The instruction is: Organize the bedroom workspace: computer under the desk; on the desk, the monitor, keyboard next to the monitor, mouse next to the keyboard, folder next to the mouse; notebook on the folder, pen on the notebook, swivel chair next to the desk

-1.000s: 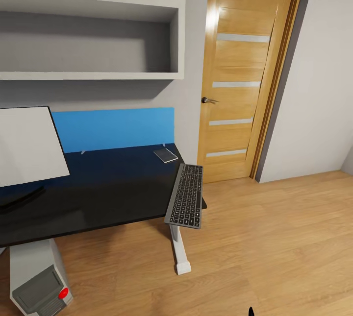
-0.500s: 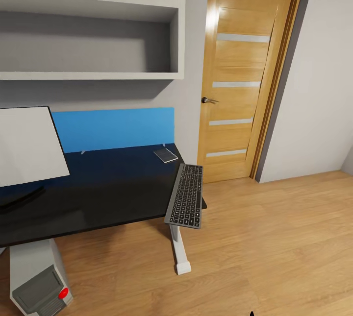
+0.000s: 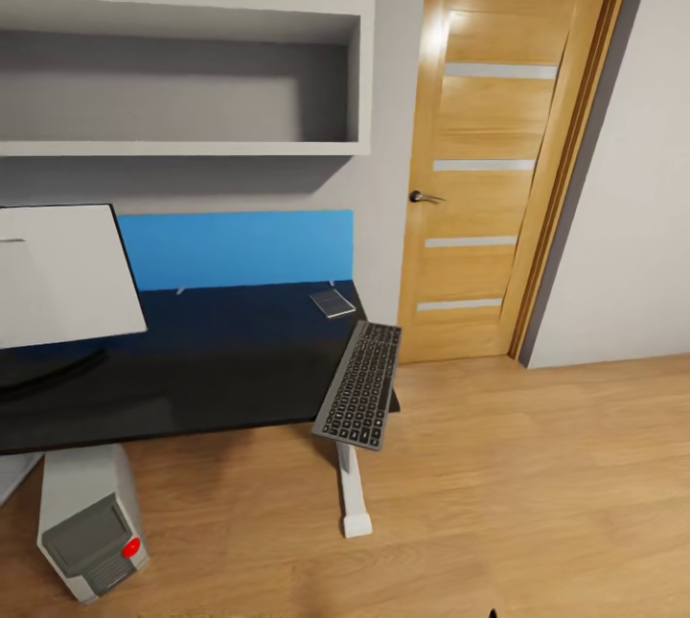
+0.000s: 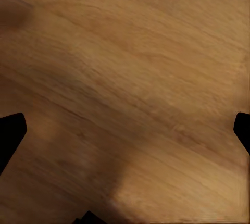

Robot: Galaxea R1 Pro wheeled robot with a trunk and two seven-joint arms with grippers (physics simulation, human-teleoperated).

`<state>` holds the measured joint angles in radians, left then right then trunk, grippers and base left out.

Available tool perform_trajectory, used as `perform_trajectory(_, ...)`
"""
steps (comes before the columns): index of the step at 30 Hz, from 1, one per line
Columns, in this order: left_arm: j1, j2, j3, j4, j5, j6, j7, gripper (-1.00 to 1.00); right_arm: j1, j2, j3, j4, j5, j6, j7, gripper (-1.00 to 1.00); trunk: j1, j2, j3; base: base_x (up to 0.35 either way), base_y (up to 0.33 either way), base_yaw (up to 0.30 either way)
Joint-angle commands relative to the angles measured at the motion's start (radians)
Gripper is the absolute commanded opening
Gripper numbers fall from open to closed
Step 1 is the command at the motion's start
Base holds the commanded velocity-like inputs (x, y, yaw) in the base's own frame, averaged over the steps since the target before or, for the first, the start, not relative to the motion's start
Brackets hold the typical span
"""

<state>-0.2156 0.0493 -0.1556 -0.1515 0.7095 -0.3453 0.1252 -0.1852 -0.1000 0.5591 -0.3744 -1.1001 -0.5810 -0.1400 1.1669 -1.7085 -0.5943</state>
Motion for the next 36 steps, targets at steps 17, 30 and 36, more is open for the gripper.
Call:
perform_trajectory(17,-0.001,-0.001,-0.008,0.001,-0.11,0.042,0.006,1.0,-0.005,-0.003,0.007,0.046,-0.003,-0.004,-0.01,1.0,0.0,0.0,-0.001,0.0,-0.25,0.277)
perform_trajectory(30,-0.001,-0.045,-0.004,0.038,-0.118,0.033,0.009,1.0,-0.005,-0.01,0.002,0.077,-0.003,-0.05,-0.01,1.0,0.0,0.0,-0.003,0.0,-0.116,0.275)
perform_trajectory(36,-0.001,-0.056,-0.004,0.1,-0.119,0.007,0.008,1.0,-0.005,-0.008,0.008,0.203,0.0,-0.125,-0.008,1.0,0.0,0.0,-0.005,0.0,-0.004,0.124)
